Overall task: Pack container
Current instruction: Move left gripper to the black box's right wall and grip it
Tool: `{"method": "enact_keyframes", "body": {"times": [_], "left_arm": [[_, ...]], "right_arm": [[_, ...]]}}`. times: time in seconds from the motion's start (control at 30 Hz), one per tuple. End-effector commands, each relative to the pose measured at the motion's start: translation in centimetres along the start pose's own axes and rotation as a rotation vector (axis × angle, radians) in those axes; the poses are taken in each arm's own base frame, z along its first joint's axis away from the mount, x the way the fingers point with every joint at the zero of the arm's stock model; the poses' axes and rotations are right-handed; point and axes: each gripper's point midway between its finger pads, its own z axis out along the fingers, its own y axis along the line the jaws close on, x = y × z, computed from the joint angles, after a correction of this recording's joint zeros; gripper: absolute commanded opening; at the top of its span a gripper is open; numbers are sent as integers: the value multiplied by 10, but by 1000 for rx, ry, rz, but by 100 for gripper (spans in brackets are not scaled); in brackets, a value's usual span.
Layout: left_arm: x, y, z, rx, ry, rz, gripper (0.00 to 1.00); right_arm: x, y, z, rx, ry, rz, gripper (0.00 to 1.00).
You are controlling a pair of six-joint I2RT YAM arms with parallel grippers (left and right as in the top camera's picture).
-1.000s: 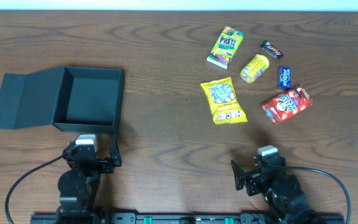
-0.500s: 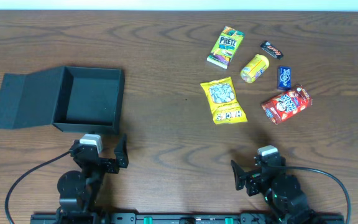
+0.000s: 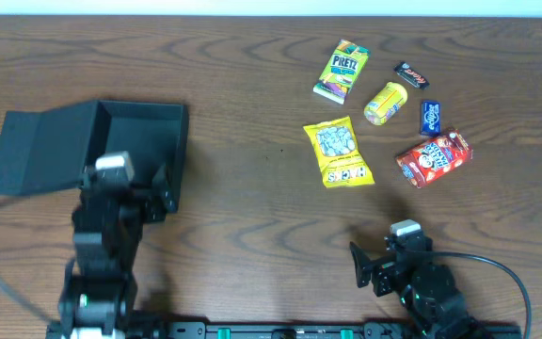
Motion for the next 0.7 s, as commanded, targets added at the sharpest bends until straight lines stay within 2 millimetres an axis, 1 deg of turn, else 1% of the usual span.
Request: {"method": "enact_keyframes", "body": {"times": [0.0, 0.07, 0.13, 0.23, 0.33, 0.4, 0.5, 0.6, 0.67], "left_arm": [[-11, 0, 21, -31, 72, 60, 95], [-6, 1, 41, -44, 156, 65, 95], [6, 2, 61, -56, 264, 66, 95], [32, -2, 85, -34, 413, 60, 95], [55, -7, 102, 7, 493, 47, 95], [68, -7, 110, 9, 530, 35, 95], [83, -4, 117, -15, 575, -28, 95], [93, -3, 121, -31, 602, -65, 95], [95, -2, 123, -36, 608, -78, 95]], "right_arm": [[1, -1, 1, 8, -3, -22, 100], [1, -1, 1, 8, -3, -22, 99], [1, -1, 1, 8, -3, -22, 99], [1, -1, 1, 8, -3, -22, 99], [1, -1, 1, 8, -3, -22, 99], [1, -1, 1, 8, -3, -22, 99], [1, -1, 1, 8, -3, -22, 99], [1, -1, 1, 8, -3, -22, 99], [1, -1, 1, 8, -3, -22, 99]]}}
